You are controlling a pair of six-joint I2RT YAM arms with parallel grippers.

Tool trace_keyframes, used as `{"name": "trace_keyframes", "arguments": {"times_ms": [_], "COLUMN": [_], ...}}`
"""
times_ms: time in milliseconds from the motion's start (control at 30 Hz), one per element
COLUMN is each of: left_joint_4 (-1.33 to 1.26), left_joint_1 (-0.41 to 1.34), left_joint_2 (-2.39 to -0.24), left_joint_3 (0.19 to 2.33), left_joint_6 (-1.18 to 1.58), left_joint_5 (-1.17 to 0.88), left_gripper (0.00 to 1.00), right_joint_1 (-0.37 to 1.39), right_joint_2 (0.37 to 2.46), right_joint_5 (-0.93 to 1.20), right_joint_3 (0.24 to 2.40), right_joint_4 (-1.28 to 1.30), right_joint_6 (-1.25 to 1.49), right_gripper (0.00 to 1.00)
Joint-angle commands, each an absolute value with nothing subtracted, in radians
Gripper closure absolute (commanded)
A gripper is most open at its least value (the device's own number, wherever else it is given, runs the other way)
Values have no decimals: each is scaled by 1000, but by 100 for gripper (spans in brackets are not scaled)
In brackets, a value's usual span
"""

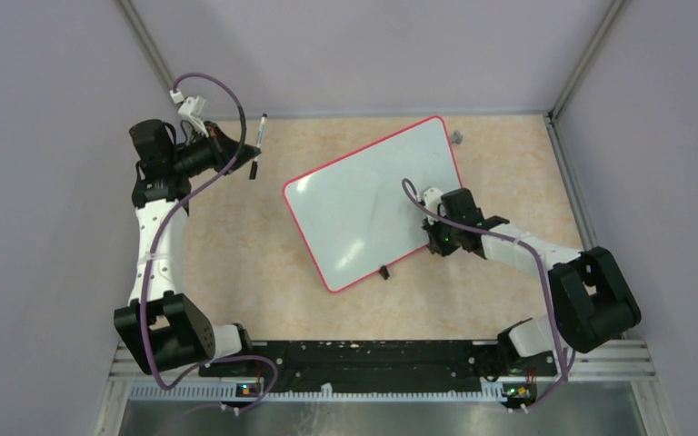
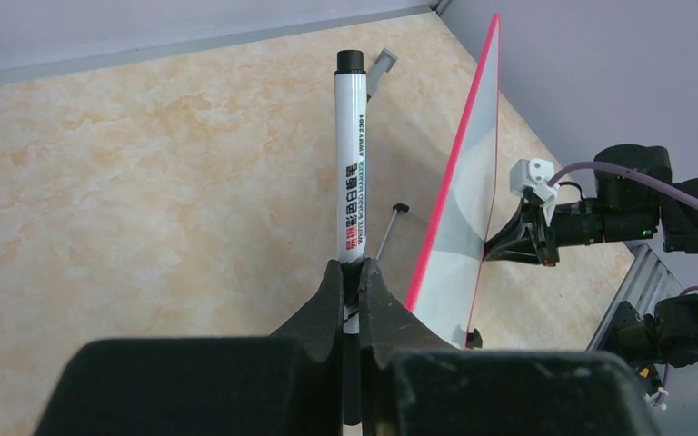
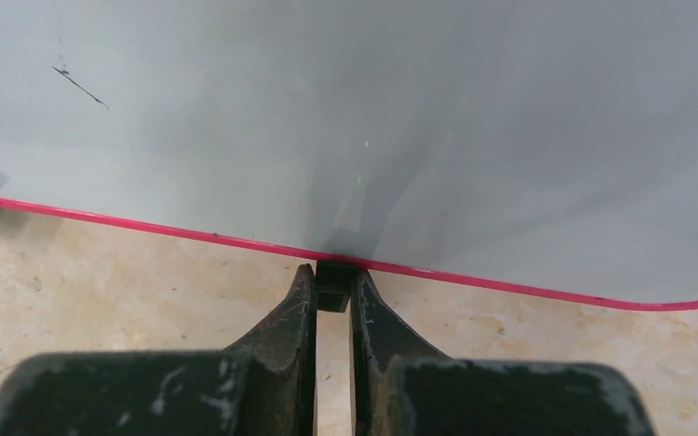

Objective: Write a sentence on the whiteboard
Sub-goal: Move the whiteboard to the center of the board.

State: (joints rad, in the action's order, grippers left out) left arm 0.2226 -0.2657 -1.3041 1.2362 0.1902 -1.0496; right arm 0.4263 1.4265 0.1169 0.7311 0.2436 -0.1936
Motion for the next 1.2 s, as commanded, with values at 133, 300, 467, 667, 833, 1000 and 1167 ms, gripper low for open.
{"name": "trace_keyframes", "arguments": {"times_ms": [133, 300, 467, 667, 833, 1000, 1167], "left_joint_4": [163, 166, 165, 140, 143, 143, 143], "left_joint_1": [-267, -267, -267, -267, -267, -267, -265], "left_joint_2": [-1268, -1269, -1274, -1277, -1283, -1298, -1313], "left_joint_3": [1250, 1256, 1259, 1243, 1242, 1249, 1258], "left_joint_6": [207, 206, 207, 219, 219, 226, 233], "left_joint_5": [-1063, -1063, -1066, -1065, -1064, -1070, -1076], "left_gripper": [100, 100, 100, 100, 100, 100, 100], "right_joint_1": [527, 559, 564, 565, 565, 565, 573], "right_joint_2": [1358, 1345, 1288, 1268, 1269, 1257, 1252], "right_joint_5": [174, 171, 111, 117, 130, 204, 309], "right_joint_3": [695, 680, 669, 667, 672, 692, 702], "right_joint_4": [317, 374, 429, 487, 527, 576, 625], "right_joint_6": [-211, -260, -319, -375, -402, -440, -495], "right_gripper": [100, 100, 100, 100, 90, 75, 69]}}
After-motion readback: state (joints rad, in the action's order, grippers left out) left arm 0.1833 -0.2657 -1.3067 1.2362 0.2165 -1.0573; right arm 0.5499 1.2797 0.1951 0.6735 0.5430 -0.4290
